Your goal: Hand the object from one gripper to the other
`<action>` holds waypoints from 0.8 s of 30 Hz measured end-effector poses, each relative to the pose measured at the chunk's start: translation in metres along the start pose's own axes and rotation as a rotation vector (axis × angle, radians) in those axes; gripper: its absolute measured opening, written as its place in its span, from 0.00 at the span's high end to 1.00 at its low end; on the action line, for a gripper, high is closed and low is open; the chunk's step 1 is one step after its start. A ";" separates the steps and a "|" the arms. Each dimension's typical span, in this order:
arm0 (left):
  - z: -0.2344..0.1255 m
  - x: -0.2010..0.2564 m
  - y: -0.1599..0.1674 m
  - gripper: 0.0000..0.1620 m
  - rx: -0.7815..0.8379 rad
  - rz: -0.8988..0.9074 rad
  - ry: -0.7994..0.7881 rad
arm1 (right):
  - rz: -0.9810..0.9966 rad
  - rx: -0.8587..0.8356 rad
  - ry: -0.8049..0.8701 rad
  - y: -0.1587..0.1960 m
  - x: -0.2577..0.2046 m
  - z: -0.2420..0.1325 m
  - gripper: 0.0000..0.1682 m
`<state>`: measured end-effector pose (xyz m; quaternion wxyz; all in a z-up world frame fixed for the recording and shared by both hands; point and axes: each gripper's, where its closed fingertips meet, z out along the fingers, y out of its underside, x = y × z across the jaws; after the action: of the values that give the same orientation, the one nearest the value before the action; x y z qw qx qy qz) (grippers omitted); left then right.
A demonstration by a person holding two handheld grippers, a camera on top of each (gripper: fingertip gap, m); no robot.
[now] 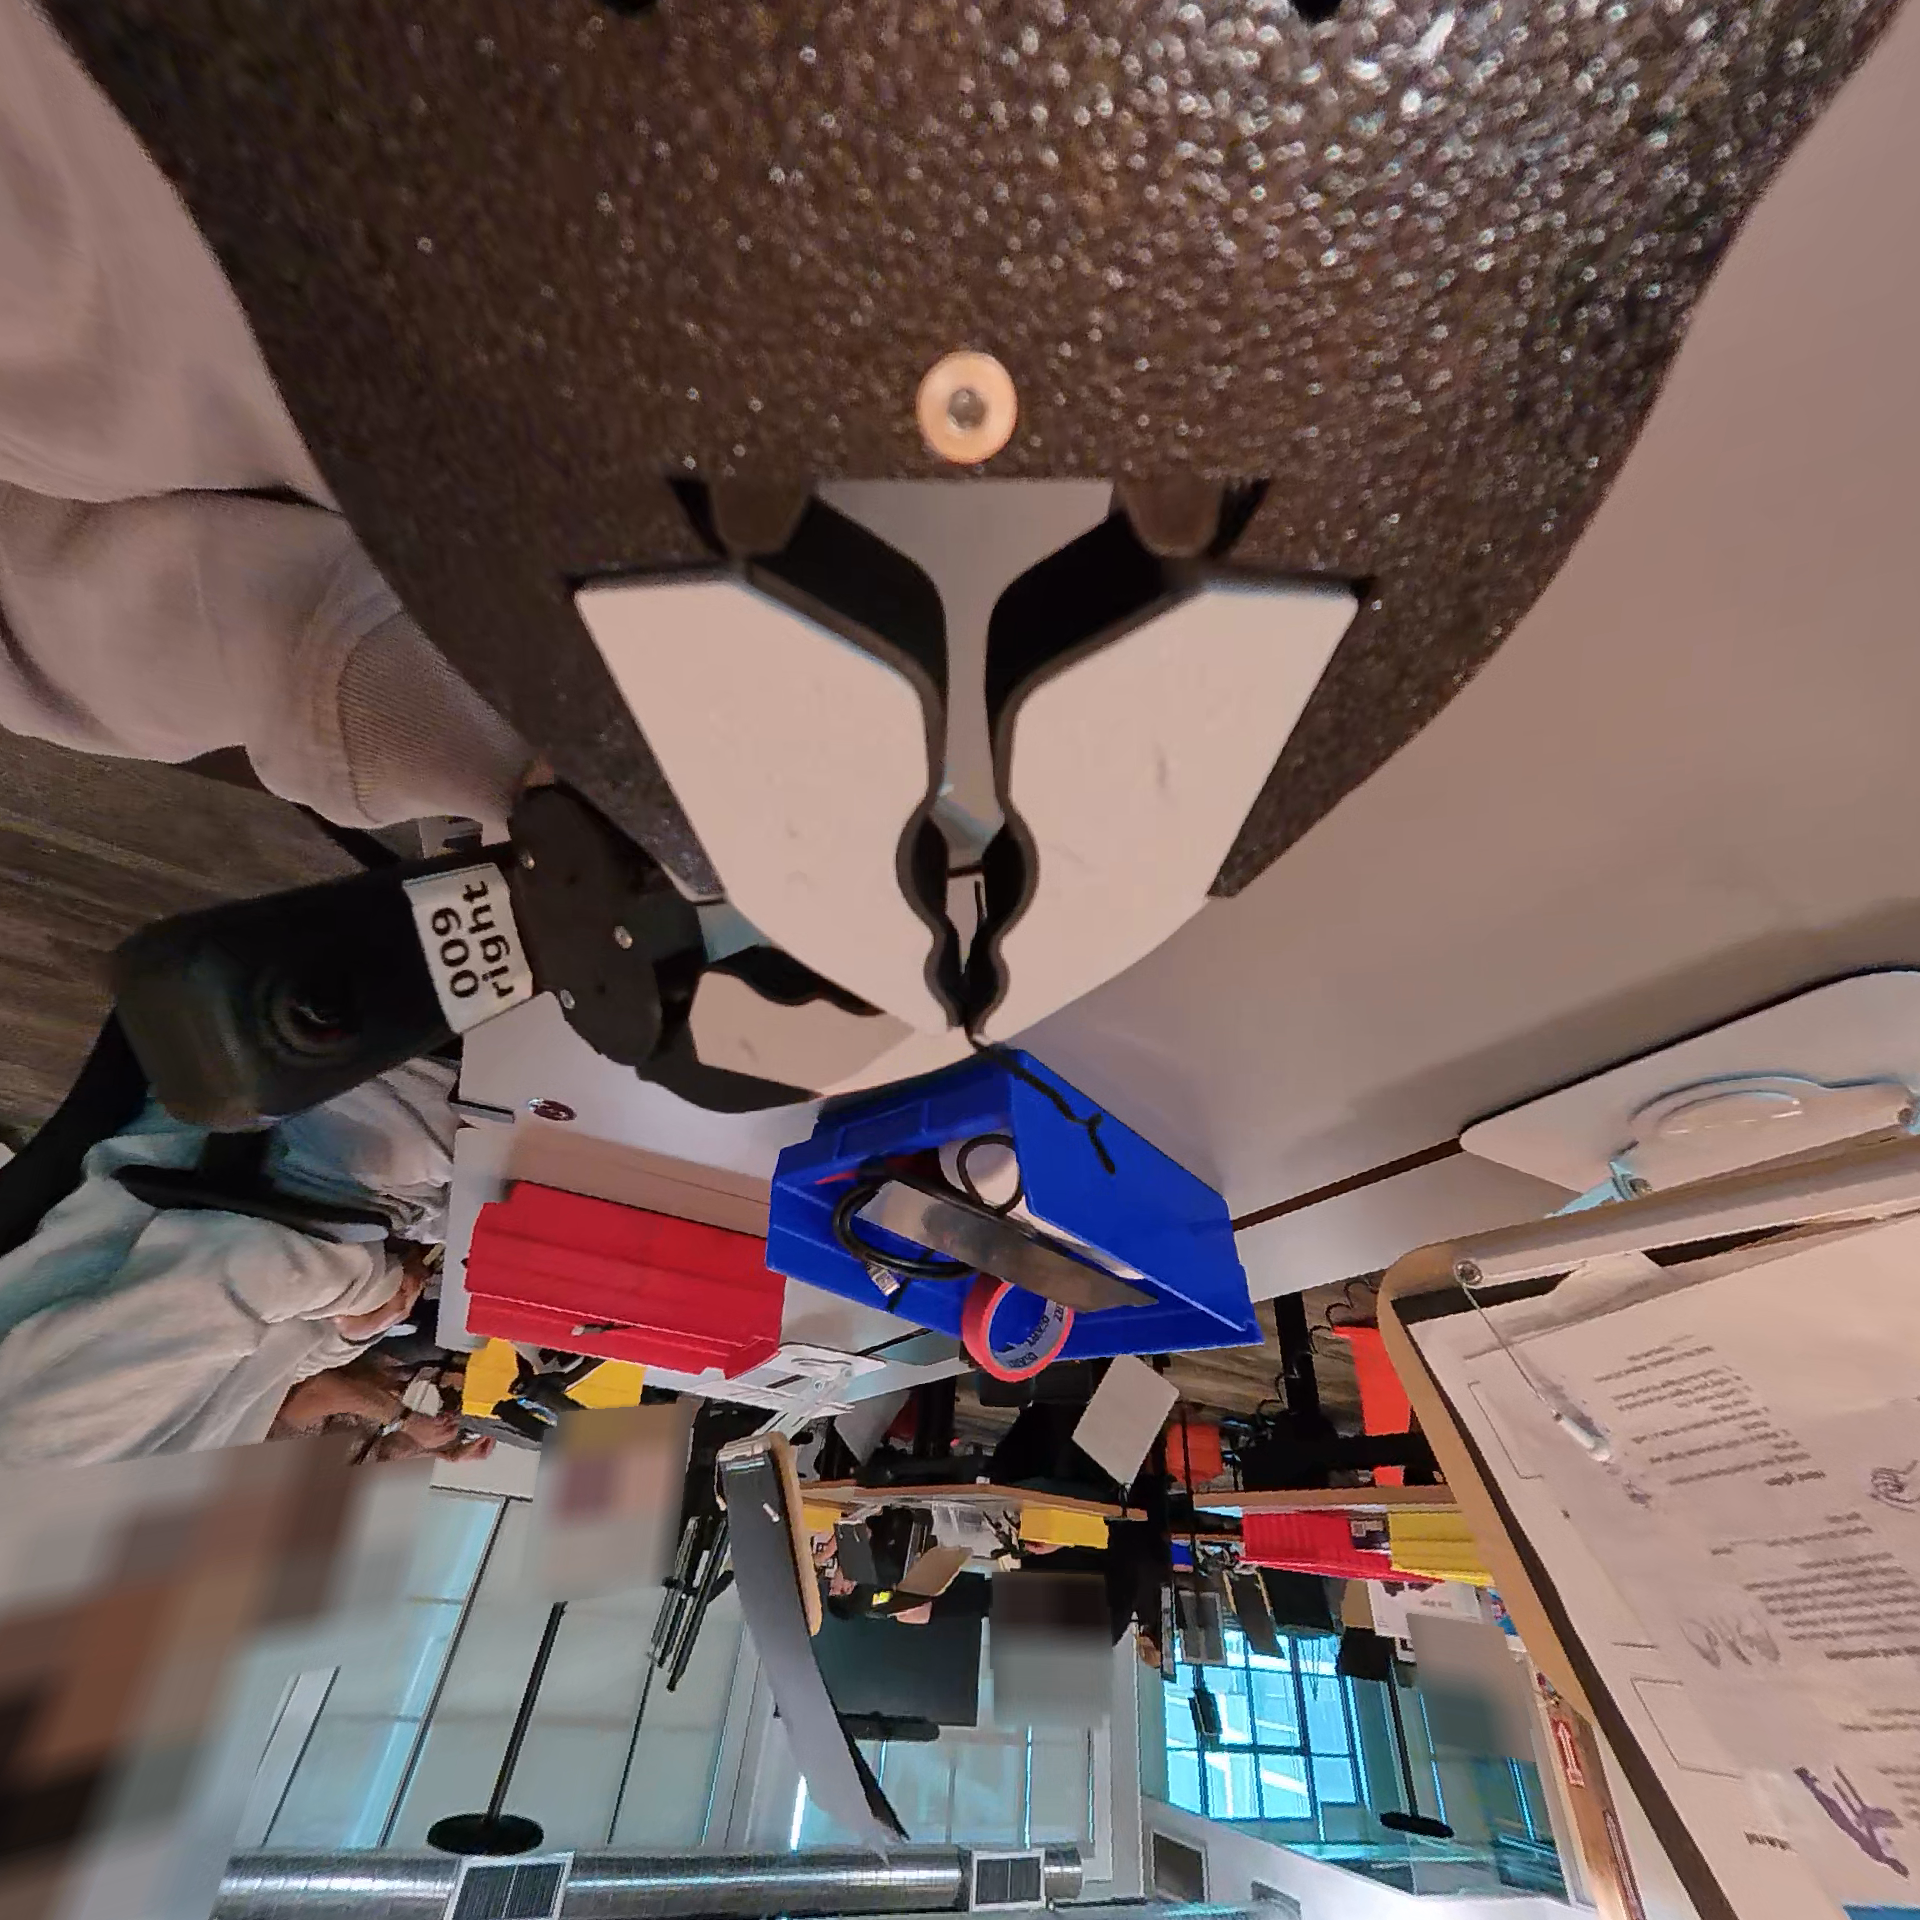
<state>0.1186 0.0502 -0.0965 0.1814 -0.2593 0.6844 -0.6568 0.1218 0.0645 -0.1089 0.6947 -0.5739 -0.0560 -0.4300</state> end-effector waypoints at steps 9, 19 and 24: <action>0.001 -0.004 0.002 1.00 0.006 -0.027 -0.006 | 0.001 -0.020 -0.006 0.001 0.002 -0.001 0.99; -0.003 -0.006 -0.002 0.84 0.018 0.054 0.003 | 0.548 -0.081 0.203 0.024 0.068 -0.016 1.00; -0.006 -0.028 0.007 0.83 0.000 0.025 -0.037 | 0.629 -0.293 0.481 0.069 0.168 -0.063 1.00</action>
<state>0.1361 0.0718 -0.1055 0.2023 -0.2631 0.6840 -0.6496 0.2458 -0.0802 -0.0860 0.6965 -0.5388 0.3474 -0.3223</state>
